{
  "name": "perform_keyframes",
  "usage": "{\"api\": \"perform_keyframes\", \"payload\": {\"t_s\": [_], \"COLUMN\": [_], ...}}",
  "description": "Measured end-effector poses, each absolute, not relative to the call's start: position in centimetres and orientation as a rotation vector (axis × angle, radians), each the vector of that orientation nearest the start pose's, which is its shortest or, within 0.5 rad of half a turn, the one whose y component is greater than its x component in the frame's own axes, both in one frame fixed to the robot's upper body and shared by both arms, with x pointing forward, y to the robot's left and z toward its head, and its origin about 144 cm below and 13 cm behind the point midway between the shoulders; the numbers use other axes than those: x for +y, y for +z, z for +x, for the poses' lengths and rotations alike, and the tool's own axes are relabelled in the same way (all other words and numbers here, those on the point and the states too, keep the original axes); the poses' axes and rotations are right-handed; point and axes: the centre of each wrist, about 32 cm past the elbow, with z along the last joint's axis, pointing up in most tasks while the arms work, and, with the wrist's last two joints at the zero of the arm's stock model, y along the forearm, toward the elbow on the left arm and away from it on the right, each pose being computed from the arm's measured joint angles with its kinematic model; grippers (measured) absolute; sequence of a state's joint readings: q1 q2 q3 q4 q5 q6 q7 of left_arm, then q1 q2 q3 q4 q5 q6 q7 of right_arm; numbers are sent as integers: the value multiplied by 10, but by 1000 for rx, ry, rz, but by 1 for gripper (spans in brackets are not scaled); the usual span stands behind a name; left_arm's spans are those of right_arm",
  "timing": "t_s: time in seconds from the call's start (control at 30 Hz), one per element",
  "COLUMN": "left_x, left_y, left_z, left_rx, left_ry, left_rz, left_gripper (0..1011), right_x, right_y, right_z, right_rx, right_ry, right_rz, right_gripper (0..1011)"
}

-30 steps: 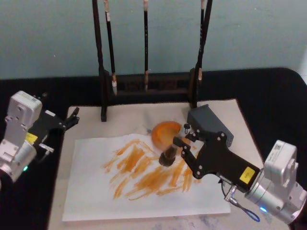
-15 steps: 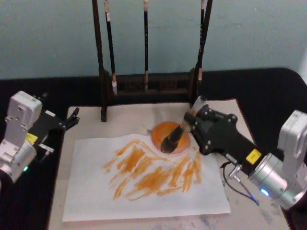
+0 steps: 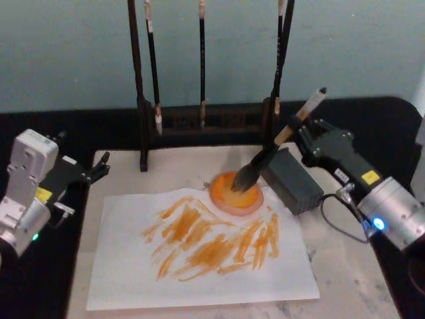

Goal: Pick up the brush from the inkstone, write on the paper, then place the brush back to its original position.

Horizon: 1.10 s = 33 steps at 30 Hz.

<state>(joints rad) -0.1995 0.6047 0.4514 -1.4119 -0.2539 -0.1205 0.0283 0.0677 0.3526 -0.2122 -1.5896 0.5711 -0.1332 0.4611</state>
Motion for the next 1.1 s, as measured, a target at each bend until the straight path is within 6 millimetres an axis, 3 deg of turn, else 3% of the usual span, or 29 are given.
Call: {"api": "perform_keyframes", "payload": {"t_s": [0.53,1.1], "left_x": [310,310], "left_y": [1140,1140], "left_z": [489,489], "left_rx": [-285,-285], "left_ry": [1248,1248], "left_rz": [305,304], "left_gripper": [1001,1001], "right_x": [-283,-287], "right_y": [1158,1144], "right_z": [526,549], "right_rx": [462,668], "right_ry": [-953,-978], "right_rz": [390,417], "right_gripper": [168,168]}}
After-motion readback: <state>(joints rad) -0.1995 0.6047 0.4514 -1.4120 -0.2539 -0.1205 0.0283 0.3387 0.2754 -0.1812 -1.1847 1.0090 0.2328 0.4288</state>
